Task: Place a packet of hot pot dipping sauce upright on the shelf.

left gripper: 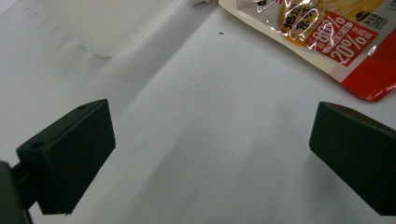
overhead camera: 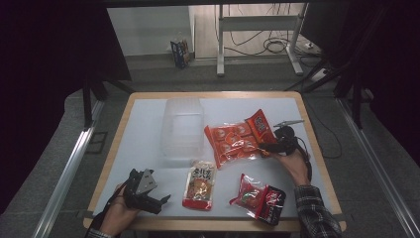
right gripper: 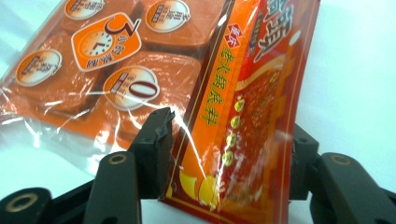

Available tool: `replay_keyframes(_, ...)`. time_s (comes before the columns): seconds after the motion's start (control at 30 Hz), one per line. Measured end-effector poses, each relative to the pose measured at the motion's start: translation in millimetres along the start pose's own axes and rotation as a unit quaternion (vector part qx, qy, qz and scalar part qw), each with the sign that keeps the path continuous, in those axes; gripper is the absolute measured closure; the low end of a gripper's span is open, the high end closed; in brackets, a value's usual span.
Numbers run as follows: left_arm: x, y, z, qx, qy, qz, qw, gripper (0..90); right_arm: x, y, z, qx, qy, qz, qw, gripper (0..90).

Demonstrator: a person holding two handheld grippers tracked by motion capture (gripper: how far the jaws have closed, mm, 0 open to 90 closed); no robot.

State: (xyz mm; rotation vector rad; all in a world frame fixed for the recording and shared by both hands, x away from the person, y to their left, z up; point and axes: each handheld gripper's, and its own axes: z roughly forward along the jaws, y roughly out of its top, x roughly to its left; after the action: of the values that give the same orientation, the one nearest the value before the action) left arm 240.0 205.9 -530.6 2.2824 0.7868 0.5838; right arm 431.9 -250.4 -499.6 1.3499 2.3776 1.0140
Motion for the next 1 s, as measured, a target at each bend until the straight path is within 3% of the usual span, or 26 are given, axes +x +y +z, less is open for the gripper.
replay_keyframes(0.1,0.1,0.0,0.1,0.000,0.001,0.001,1.0000,0.4,-0.2,3.8,6.2,0.000,-0.002,0.013,0.9999,45.6)
replay_keyframes(0.23,0.2,-0.2,-0.1,0.000,0.002,0.000,1.0000,0.5,-1.5,9.9,14.1,0.007,-0.006,0.010,0.9999,50.2)
replay_keyframes(0.47,-0.2,-0.2,0.3,0.001,0.002,0.003,1.0000,0.4,-7.0,21.1,27.8,0.023,-0.028,0.005,0.9993,73.1)
replay_keyframes(0.63,-0.7,-0.2,0.6,0.002,0.001,0.004,1.0000,0.5,-11.8,22.7,32.2,0.028,-0.017,0.023,0.9992,88.1)
replay_keyframes(0.9,-0.9,-0.3,0.7,0.003,0.002,0.005,1.0000,0.5,-3.0,33.4,17.3,0.032,-0.040,-0.021,0.9985,88.7)
replay_keyframes(1.0,-1.1,-0.1,0.7,0.003,0.002,0.006,1.0000,0.5,-4.1,38.2,3.8,0.017,-0.041,-0.014,0.9989,88.7)
